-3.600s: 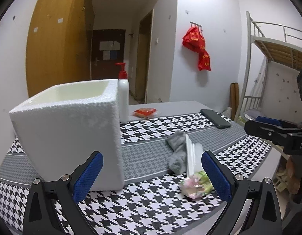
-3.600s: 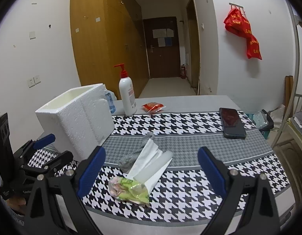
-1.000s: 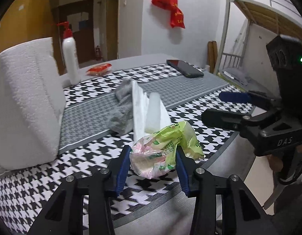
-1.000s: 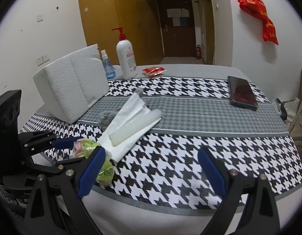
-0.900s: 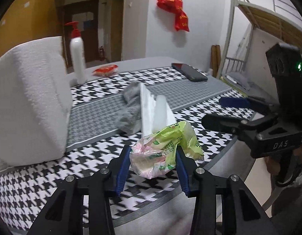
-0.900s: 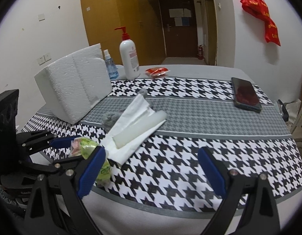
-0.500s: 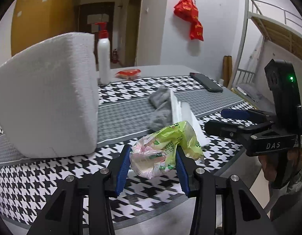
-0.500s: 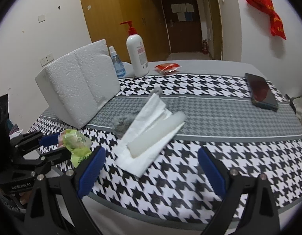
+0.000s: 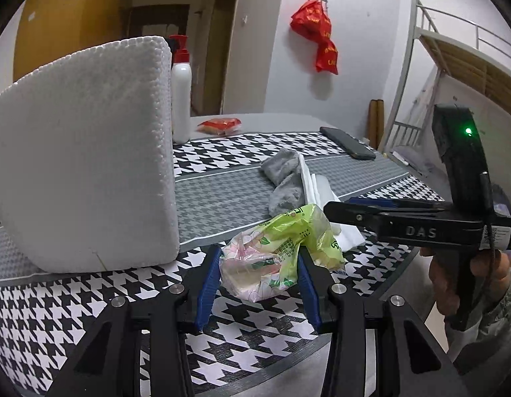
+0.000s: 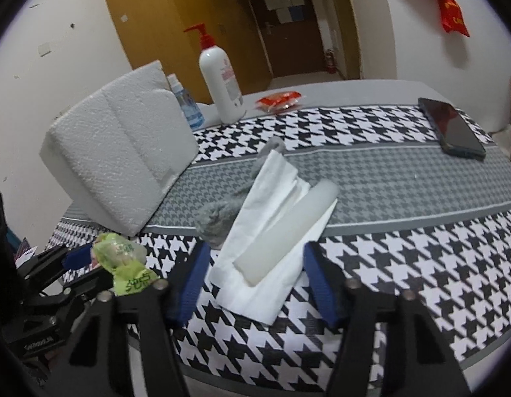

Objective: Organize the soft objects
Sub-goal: 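Lift the snack bag with the left gripper while the right gripper reaches toward the white foam stick, then close the right gripper on the white foam stick lying on the tissues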

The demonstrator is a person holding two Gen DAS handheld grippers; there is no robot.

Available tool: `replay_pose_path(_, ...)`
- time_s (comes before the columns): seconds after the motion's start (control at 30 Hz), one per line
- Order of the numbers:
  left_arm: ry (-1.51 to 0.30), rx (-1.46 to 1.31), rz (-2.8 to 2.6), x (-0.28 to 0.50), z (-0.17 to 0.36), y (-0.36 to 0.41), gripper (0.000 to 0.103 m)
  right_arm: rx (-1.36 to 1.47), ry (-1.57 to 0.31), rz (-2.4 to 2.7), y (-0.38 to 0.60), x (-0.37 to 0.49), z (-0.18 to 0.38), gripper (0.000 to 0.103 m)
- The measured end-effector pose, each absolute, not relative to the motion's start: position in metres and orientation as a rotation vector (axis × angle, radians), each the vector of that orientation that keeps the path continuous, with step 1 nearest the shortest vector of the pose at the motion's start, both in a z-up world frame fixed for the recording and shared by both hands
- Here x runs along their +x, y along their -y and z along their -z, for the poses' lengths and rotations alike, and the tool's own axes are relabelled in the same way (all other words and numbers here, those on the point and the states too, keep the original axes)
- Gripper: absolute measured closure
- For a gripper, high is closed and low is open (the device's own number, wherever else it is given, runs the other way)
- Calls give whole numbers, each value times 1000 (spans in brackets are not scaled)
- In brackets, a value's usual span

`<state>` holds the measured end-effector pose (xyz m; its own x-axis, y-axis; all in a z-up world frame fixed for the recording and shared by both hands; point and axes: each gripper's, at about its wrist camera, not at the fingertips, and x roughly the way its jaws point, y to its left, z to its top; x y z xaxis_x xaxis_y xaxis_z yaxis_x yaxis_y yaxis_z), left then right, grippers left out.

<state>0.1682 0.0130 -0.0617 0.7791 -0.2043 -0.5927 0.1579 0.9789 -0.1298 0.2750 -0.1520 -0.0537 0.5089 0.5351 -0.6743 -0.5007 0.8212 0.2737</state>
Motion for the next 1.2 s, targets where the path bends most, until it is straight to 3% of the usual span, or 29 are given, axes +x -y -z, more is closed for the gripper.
replay_pose_path(0.07,-642,-70,218,164,60,-13,57,48,-832,-609,149,274,54,53)
replay_pose_path(0.37,-618,-65,267,155,59,-19,57,50,-879,-520,141,274,62,66)
replay_pose_path(0.53,-607,-75,269,150,58,-26,57,38,-900,-502,136,277,65,67)
replay_pose_path(0.87,-589,-93,254,142,55,-32,57,54,-906,-511,139,279,63,87)
replay_pose_path(1.2,-577,-98,246,130,55,-38,57,43,-840,-485,157,263,42,88)
